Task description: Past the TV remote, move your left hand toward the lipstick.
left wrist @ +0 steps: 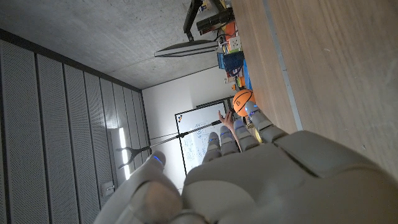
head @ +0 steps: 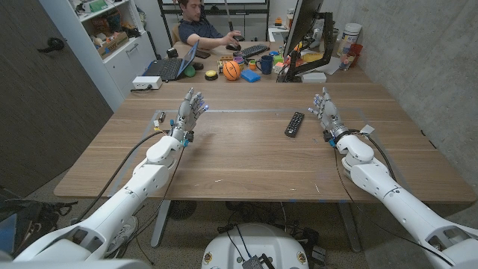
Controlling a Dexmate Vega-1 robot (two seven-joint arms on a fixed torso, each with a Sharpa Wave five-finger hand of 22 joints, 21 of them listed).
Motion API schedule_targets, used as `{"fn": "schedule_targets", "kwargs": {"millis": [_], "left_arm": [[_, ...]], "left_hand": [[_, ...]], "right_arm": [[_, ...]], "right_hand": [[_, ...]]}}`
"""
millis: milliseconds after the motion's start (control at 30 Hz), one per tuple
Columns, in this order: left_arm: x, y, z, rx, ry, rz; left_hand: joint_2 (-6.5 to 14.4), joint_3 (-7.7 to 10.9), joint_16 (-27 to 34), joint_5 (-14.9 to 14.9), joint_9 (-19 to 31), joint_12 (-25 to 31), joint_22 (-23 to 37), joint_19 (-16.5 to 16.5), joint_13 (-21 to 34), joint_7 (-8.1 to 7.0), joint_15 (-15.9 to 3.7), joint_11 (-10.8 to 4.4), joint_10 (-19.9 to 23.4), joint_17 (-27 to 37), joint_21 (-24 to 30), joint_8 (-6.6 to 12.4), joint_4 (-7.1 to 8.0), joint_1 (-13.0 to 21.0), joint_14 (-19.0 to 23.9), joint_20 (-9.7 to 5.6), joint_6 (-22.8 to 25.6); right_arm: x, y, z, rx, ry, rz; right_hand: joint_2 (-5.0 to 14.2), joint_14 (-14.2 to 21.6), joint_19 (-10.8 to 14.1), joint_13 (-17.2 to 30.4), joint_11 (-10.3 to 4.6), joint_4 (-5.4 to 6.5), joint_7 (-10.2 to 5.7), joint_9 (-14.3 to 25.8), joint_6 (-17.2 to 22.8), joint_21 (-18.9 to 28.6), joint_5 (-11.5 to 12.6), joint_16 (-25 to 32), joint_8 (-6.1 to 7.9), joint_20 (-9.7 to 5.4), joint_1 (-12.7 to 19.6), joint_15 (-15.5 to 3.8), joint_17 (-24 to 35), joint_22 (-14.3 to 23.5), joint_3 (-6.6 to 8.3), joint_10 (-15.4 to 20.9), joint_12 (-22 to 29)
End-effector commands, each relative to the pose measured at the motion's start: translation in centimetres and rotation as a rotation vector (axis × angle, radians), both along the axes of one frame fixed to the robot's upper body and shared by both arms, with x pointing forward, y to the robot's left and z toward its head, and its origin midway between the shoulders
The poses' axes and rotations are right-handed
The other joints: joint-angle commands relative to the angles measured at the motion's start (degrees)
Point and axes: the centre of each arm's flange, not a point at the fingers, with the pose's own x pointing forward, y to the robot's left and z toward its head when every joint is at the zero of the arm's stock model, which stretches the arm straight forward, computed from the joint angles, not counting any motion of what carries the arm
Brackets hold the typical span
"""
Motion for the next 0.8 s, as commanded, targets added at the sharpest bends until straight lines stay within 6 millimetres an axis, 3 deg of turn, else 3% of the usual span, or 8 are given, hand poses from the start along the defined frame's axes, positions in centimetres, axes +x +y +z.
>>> {"fn": "schedule_targets", "kwargs": {"millis": [33, 433, 600, 800], "left_arm": [[-0.9, -0.7, 0.3, -0.034, 0.007, -0.009], [-1.2, -0.2, 1.2, -0.099, -0.048, 0.018], [-1.2, 0.2, 2.0, -0.15, -0.127, 0.057], [-1.4, 0.6, 3.0, -0.196, -0.229, 0.1]], "left_hand": [[0.21, 0.37, 0.36, 0.34, 0.12, 0.28, 0.07, 0.71, 0.09, -0.17, -0.44, -0.69, -0.05, 0.15, 0.28, 0.29, 0.0, 0.55, -0.23, -0.27, -0.58], [0.79, 0.28, 0.66, 0.54, 0.1, 0.69, 0.08, 0.72, 0.08, -0.62, -1.36, -1.7, 1.44, 0.11, -0.4, 0.63, 0.0, 0.82, 0.93, -1.52, 0.63], [0.81, 0.29, 0.41, 0.66, 0.08, 0.43, 0.06, 0.54, 0.08, -1.58, -1.73, -2.35, 1.06, 0.05, -0.81, 0.43, -0.36, 1.36, 0.6, -1.6, 0.32], [2.26, 1.24, 0.13, 1.11, 0.1, 0.2, 0.05, 0.48, 0.08, -2.94, -2.25, -2.98, 0.63, -0.02, -1.38, 0.27, -1.13, 2.97, 0.26, -1.54, -0.13]], "right_arm": [[-1.1, -1.2, -0.3, -0.016, -0.014, -0.02], [-0.7, -1.4, -0.6, -0.017, -0.016, -0.008], [-0.8, -1.5, -0.6, -0.023, -0.017, -0.01], [-0.9, -1.4, -0.6, -0.022, -0.021, -0.01]], "right_hand": [[3.41, -6.07, -7.59, 0.16, -0.09, 0.28, -0.01, 0.22, -0.43, 0.24, 0.36, 0.23, 0.42, 0.26, 0.31, -0.16, 0.23, 0.13, 0.01, -0.37, 0.24], [3.31, -6.2, -7.62, 0.16, -0.04, 0.29, 0.07, 0.22, -0.73, 0.04, 0.34, 0.11, 0.31, 0.22, 0.26, -0.15, 0.24, 0.14, -0.12, -0.53, 0.15], [3.21, -6.28, -7.71, 0.16, -0.03, 0.31, 0.13, 0.22, -0.85, -0.09, 0.33, 0.05, 0.28, 0.19, 0.2, -0.14, 0.25, 0.14, -0.22, -0.61, 0.12], [3.13, -6.31, -7.78, 0.16, -0.07, 0.33, 0.14, 0.22, -0.96, -0.22, 0.31, 0.01, 0.25, 0.17, 0.13, -0.14, 0.27, 0.15, -0.32, -0.71, 0.07]]}}
